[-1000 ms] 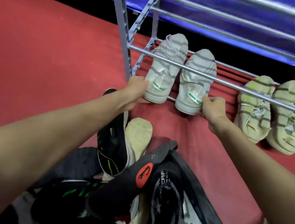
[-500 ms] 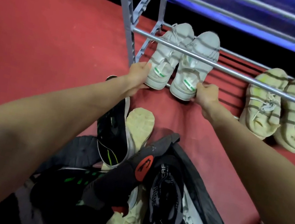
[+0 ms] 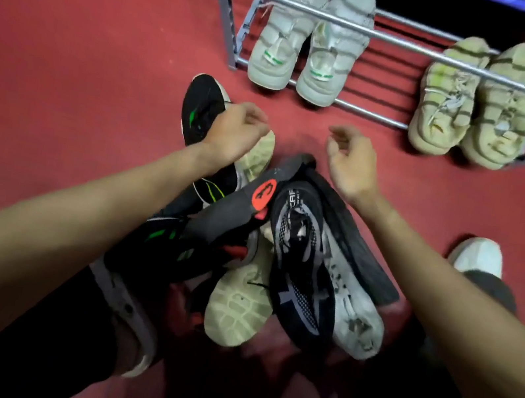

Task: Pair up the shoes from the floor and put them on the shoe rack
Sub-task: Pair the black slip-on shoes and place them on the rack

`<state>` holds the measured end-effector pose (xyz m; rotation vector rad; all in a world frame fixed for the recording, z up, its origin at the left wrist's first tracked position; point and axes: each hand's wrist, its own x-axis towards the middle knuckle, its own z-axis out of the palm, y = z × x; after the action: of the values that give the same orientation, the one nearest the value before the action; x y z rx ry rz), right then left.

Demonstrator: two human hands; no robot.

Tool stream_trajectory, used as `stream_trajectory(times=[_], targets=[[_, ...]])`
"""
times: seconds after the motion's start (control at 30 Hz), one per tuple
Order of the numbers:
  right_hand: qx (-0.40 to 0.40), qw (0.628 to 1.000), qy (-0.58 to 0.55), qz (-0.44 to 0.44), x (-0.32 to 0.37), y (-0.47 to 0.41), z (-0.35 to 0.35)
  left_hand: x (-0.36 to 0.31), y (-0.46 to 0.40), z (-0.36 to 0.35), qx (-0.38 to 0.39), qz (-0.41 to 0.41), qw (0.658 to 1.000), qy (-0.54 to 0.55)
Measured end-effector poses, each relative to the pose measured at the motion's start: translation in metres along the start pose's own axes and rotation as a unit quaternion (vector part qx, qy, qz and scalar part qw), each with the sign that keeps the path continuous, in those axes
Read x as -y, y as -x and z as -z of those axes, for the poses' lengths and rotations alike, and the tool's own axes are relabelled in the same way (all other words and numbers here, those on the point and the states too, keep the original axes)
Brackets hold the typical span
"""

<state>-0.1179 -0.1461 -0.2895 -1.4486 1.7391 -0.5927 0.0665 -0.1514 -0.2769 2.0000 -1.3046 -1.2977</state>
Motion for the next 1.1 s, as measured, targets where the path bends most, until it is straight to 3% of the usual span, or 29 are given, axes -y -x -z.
stream_trajectory(times=[0.1,0.17,0.43,0.57,0.7,0.97,1.1], targets=[[0.006,0.999,0.028,0.03,-0.009,0.04,0.015,-0.004,0.042,-0.002,0.082,0.018,0.992,-0.095],[0.018,0.997,0.052,0.045,-0.016,0.066,0.027,-0.002,0.064,-0.001,0.095,0.024,0.983,-0.158],[0.068,0.989,0.123,-0.038,-0.046,0.148,0.036,0.017,0.11,0.005,0.093,0.053,0.96,-0.259],[0.154,0.966,0.194,-0.067,-0.059,0.177,0.016,0.026,0.127,0.007,0.05,-0.013,0.956,-0.288],[0.129,0.961,0.227,-0.087,-0.06,0.186,0.003,0.03,0.141,0.011,0.015,-0.067,0.952,-0.298],[0.14,0.977,0.115,-0.11,-0.06,0.181,0.027,0.02,0.161,0.01,0.001,-0.189,0.94,-0.284],[0.178,0.97,-0.038,-0.16,-0.071,0.186,0.062,0.003,0.169,-0.004,0.078,-0.216,0.943,-0.241]])
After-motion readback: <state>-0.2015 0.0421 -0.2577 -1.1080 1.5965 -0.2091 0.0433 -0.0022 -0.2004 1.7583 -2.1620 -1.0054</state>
